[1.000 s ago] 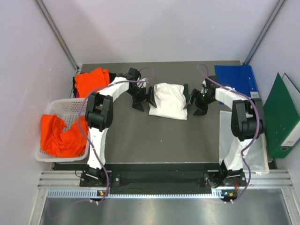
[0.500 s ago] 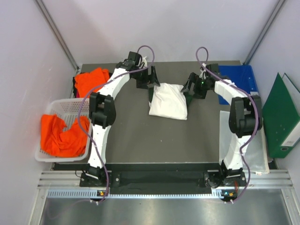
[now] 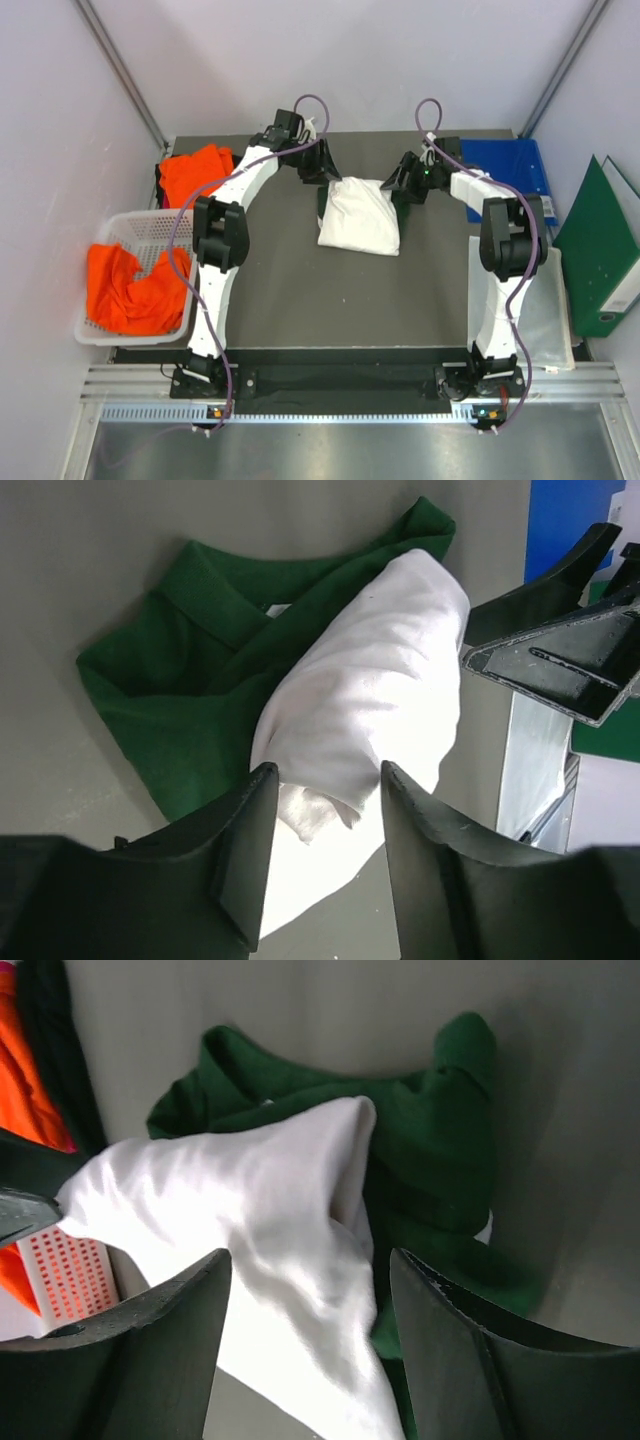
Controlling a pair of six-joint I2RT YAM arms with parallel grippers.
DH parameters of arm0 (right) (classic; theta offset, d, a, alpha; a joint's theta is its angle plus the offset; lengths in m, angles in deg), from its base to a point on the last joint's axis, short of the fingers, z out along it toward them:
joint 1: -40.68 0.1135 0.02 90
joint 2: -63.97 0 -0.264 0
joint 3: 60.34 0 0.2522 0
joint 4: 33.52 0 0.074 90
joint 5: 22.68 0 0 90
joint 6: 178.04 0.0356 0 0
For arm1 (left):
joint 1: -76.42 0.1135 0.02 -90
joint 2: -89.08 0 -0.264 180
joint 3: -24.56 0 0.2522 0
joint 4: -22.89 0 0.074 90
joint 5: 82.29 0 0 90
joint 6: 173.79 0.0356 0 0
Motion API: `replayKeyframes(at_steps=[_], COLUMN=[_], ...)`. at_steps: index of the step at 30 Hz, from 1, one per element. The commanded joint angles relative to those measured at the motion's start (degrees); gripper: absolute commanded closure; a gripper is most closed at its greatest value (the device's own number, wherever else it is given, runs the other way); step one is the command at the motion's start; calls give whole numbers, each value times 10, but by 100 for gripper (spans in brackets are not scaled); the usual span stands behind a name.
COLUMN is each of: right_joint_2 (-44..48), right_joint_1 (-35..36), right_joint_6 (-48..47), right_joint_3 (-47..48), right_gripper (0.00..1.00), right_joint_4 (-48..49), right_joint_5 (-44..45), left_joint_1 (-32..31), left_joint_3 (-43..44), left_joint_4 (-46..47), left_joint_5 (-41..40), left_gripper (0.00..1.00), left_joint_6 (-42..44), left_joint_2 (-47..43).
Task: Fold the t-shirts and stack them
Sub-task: Smooth out wrinkles on the folded tshirt
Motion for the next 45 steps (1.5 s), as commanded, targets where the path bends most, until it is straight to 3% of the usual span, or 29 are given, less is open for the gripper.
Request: replayKeyframes(at_steps=[1,8,10,11,13,15,17,27,37,45], right_joint_2=[1,-12,-21,-29,-36,-33,-19,53,-9,-32], right_joint_1=[4,4,4,4,4,4,4,-2,-19,-25], right_joint_6=[27,45,54,59,76,84,85,57,27,31], right_joint_3=[16,15,17,16,15,17,17,3,17,25], right_gripper=[36,39,40,44,62,86,92,96,96,96], right_joint_4=[72,93,101,107,131,134,130,81,17,48], right_joint_5=[-25,-39,-40,-43,-58,-65,-65,-10,53,88], left_joint_1=[2,3,3,3,4,5,10,39,49,54], left_joint_3=[25,31,31,31,31,31,31,31,82,72], left_joint_4=[45,61,62,63,64,64,62,72,76,70], left_joint_5=[35,64,63,62,63,60,55,32,39,-2], left_gripper=[60,99,100,100,100,100,100,100,100,100], left_joint_6=[-13,-32,-32,-34,-36,-37,-36,-50,-58,-47], left_joint_2=[-6,15,18,21,26,28,33,58,121,109])
